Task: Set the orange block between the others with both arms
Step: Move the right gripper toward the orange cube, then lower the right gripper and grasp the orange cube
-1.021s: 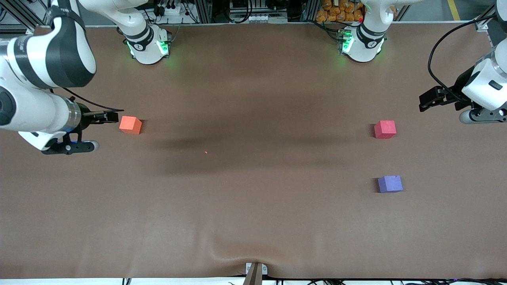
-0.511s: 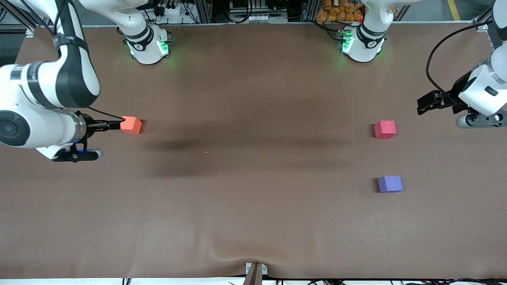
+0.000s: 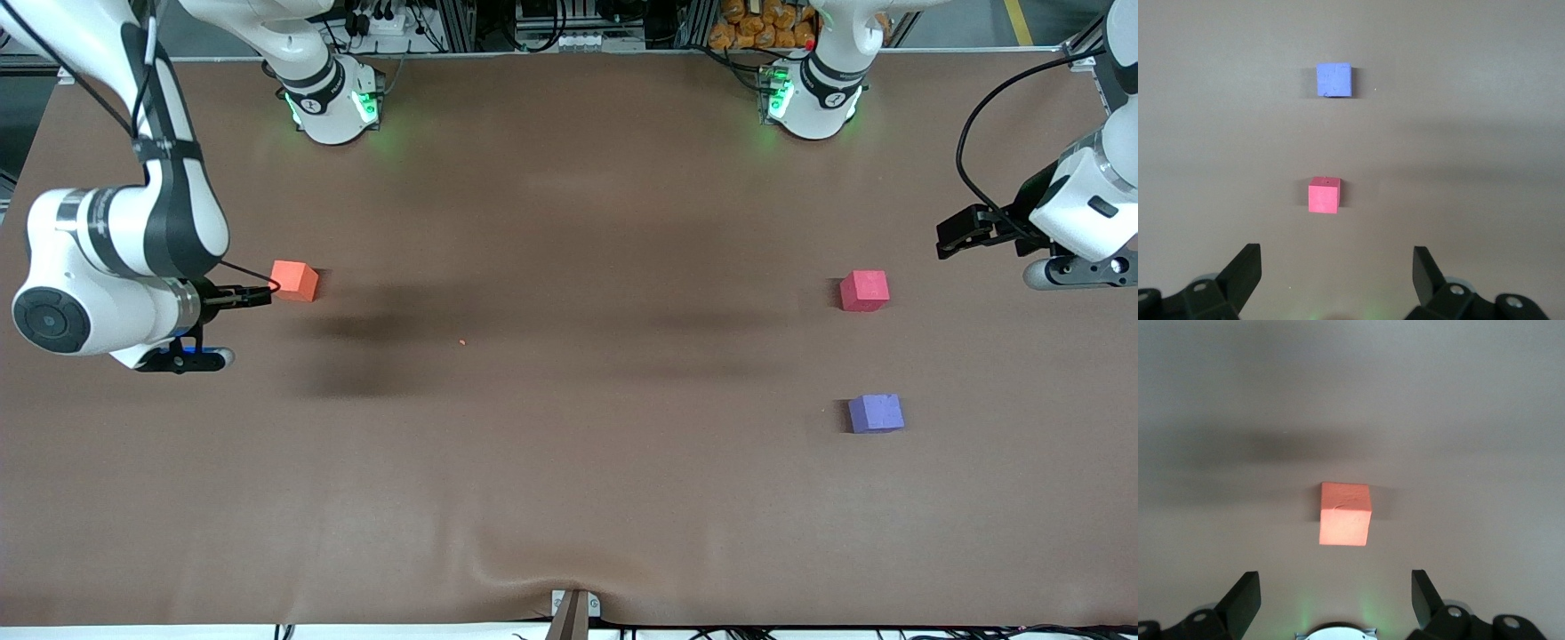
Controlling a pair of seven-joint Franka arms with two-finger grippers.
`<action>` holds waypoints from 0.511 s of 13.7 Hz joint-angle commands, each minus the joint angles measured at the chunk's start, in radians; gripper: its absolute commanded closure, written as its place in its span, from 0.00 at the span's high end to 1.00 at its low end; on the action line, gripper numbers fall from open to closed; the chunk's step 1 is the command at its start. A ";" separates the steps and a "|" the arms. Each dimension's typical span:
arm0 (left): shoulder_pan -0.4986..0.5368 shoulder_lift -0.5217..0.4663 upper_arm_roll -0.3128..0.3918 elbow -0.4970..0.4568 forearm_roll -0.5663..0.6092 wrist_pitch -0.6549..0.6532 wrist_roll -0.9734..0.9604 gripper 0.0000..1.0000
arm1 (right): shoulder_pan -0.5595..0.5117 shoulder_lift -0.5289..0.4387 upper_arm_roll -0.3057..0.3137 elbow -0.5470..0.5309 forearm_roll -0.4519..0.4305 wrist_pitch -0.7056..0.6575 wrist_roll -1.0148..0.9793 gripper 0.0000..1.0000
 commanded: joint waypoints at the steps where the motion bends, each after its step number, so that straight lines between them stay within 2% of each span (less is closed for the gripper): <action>1: 0.002 -0.002 -0.003 -0.005 0.011 0.012 0.000 1.00 | -0.034 -0.008 0.009 -0.119 0.017 0.104 -0.015 1.00; 3: 0.002 -0.002 -0.005 -0.006 0.011 0.014 0.000 1.00 | -0.044 -0.001 0.009 -0.174 0.017 0.180 -0.013 1.00; 7: 0.002 0.000 -0.003 -0.006 0.011 0.018 0.000 1.00 | -0.061 0.074 0.009 -0.182 0.017 0.198 -0.013 1.00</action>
